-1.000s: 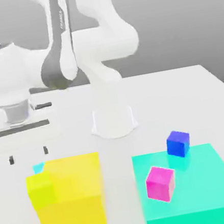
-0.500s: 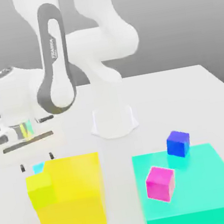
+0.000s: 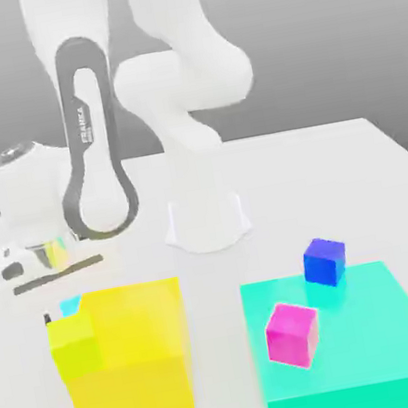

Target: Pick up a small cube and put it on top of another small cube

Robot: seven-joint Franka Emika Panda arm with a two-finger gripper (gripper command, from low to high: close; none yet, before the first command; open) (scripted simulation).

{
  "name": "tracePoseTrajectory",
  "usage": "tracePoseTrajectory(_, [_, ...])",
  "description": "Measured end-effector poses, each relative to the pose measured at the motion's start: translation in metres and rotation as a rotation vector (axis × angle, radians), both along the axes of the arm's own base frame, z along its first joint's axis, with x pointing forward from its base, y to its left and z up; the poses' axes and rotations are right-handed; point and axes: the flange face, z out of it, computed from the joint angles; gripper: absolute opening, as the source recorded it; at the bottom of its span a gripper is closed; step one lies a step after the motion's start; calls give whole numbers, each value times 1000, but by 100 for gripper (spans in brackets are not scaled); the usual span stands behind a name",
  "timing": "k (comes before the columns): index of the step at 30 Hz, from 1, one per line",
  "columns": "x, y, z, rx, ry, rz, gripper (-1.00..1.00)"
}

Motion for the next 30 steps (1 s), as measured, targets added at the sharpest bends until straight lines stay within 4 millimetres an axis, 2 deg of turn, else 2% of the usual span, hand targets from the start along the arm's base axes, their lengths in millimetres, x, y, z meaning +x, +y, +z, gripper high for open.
tracePoseTrajectory(3, [-2, 4, -7, -11, -2, 1, 0])
tracePoseTrajectory(4, [-2, 5, -9, -14, -2, 1, -100])
tracePoseTrajectory(11, [-3, 5, -9, -12, -2, 1, -100])
tracePoseTrajectory(30, [3, -6, 32, 24, 11, -1, -100])
